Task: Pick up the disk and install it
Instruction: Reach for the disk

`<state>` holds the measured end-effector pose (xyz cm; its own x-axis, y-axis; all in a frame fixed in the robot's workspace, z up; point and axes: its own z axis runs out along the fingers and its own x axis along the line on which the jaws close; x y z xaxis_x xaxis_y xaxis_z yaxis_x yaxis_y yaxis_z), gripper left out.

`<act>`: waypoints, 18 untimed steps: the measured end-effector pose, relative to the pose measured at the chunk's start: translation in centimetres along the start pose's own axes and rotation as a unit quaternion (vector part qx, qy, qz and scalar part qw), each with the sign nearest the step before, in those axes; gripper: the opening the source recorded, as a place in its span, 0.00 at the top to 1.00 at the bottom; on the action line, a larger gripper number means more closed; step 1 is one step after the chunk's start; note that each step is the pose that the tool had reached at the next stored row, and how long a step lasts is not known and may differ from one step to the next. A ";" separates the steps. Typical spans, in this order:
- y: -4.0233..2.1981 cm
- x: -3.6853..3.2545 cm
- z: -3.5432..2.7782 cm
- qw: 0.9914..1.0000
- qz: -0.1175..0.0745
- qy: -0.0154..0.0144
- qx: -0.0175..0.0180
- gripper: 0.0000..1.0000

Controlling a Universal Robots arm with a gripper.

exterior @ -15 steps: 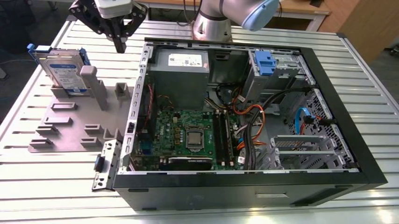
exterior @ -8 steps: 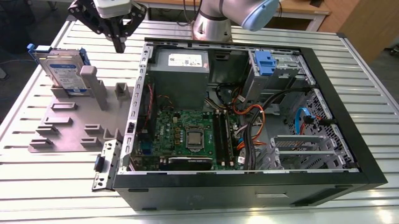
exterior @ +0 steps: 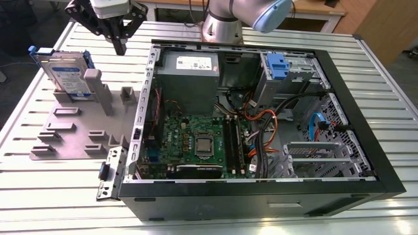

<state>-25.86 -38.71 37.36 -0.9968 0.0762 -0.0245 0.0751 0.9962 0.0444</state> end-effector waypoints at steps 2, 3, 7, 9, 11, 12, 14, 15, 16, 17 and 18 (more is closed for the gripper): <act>0.00 0.03 0.00 1.000 0.000 0.000 0.000 0.89; -0.01 0.06 0.00 1.000 0.000 0.000 0.000 0.89; -0.02 0.28 -0.01 1.000 0.000 0.000 0.000 0.89; -0.03 0.41 -0.01 1.000 0.000 0.000 0.000 0.89; -0.04 0.49 -0.01 1.000 0.000 0.000 0.000 0.89; -0.04 0.52 -0.01 1.000 0.000 0.000 0.000 0.89; -0.05 0.59 -0.01 1.000 0.000 0.000 0.000 0.89; -0.05 0.62 -0.02 1.000 0.000 0.000 0.000 0.89; -0.05 0.65 -0.01 1.000 0.000 0.000 0.000 0.89; -0.05 0.67 -0.02 1.000 0.000 0.000 0.000 0.89; -0.05 0.70 -0.02 1.000 0.000 0.000 0.000 0.89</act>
<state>-26.56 -38.71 37.35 -0.9968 0.0762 -0.0245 0.0751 0.9962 0.0443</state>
